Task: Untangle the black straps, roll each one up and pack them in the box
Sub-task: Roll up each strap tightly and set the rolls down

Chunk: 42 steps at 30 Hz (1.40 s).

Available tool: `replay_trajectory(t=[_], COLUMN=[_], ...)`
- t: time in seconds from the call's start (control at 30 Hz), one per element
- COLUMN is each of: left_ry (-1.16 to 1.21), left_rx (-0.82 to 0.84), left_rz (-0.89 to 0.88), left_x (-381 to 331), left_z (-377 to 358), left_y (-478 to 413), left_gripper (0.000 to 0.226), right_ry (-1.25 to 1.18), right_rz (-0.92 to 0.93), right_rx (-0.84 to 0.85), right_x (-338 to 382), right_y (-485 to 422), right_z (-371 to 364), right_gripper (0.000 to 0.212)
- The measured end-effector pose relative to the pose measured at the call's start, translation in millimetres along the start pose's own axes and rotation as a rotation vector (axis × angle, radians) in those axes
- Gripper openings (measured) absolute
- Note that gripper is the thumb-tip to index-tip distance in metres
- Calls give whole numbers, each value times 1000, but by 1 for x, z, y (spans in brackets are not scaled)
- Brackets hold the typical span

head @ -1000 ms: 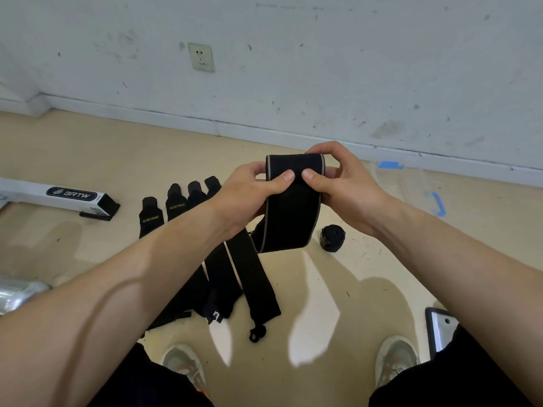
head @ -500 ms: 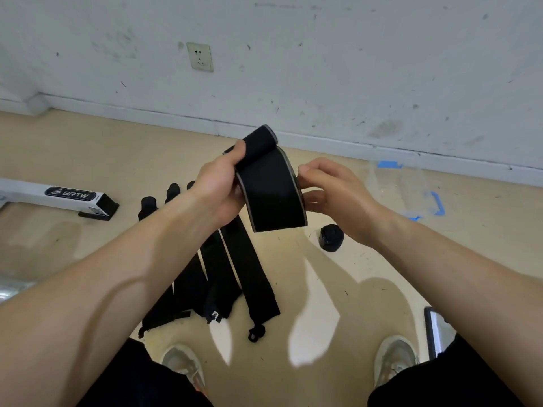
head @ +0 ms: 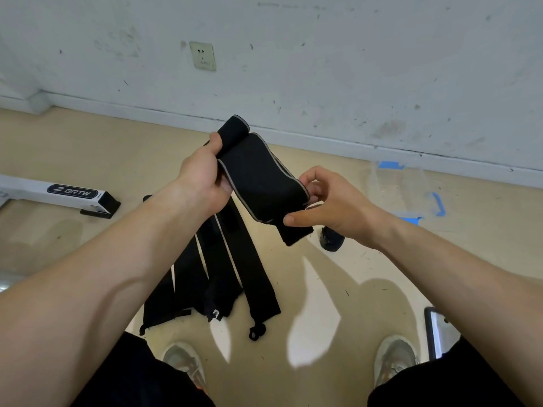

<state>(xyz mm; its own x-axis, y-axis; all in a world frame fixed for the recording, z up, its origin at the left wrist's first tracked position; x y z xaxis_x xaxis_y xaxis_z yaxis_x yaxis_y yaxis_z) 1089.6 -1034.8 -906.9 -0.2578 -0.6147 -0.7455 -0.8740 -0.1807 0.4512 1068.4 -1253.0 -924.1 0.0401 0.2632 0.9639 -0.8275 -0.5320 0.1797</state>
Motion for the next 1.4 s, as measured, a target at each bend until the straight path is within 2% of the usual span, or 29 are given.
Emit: replay_trajectory(t=[0.17, 0.2, 0.3, 0.47, 0.57, 0.7, 0.77, 0.87, 0.97, 1.07, 1.2, 1.23, 1.3, 1.4], left_ry=[-20, -28, -88, -174, -191, -253, -249, -226, -227, -234, -324, -353, -393, -461], left_rx=[-6, -16, -70, -139, -155, -125, -117, -72, -28, 1, 56, 83, 152, 252], left_rz=[-9, -23, -87, -189, -250, -294, -306, -317, -327, -331, -351, -349, -338, -327], left_x=[0, -1, -3, 0, -8, -5, -2, -2, 1, 3, 3, 3, 4, 9], left_z=[0, 0, 1, 0, 3, -1, -3, -6, -10, -12, -17, -19, -22, -24], left_y=[-1, -1, -3, -6, -11, -13, -12, -10, -5, 0, 7, 9, 14, 20], left_gripper=[33, 33, 32, 31, 33, 35, 35, 37, 38, 37, 38, 37, 34, 33], right_ry=[25, 30, 2, -97, -23, -7, 19, -7, -40, -58, 118, 171, 228, 206], right_rz=[51, 47, -10, -61, -115, -260, -290, -293, -301, -299, -326, -349, -387, -258], right_rx=[-14, -19, -10, -14, -39, -62, -56, -22, -2, 51, 153, 152, 86, -66], right_x=[-2, -2, -1, 1, 0, -4, -6, -16, -15, -13, -19, -22, -23, -8], right_y=[0, -1, -1, 2, 3, 3, 5, 5, 8, 9, 7, 6, 4, 3], right_z=[1, 2, 3, 3, 4, 1, 0, 3, 1, 0, 0, 1, 4, 9], right_gripper=[4, 4, 21, 19, 26, 44, 33, 38, 26, 29, 26, 27, 45, 78])
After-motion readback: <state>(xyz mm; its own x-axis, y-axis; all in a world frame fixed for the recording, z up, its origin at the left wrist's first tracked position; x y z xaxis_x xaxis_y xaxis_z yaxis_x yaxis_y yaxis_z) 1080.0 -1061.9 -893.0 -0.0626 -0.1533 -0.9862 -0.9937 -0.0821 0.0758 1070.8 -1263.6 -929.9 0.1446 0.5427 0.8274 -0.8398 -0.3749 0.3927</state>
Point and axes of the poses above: each hand's wrist, its own y-axis away from the middle knuckle, its own z-axis out of the back of the hand, x = y × z, the point moved 1 cm from there along -y, towards the middle knuckle, and after that the axes turned 6 degrees about x, right-handed, at the moved point
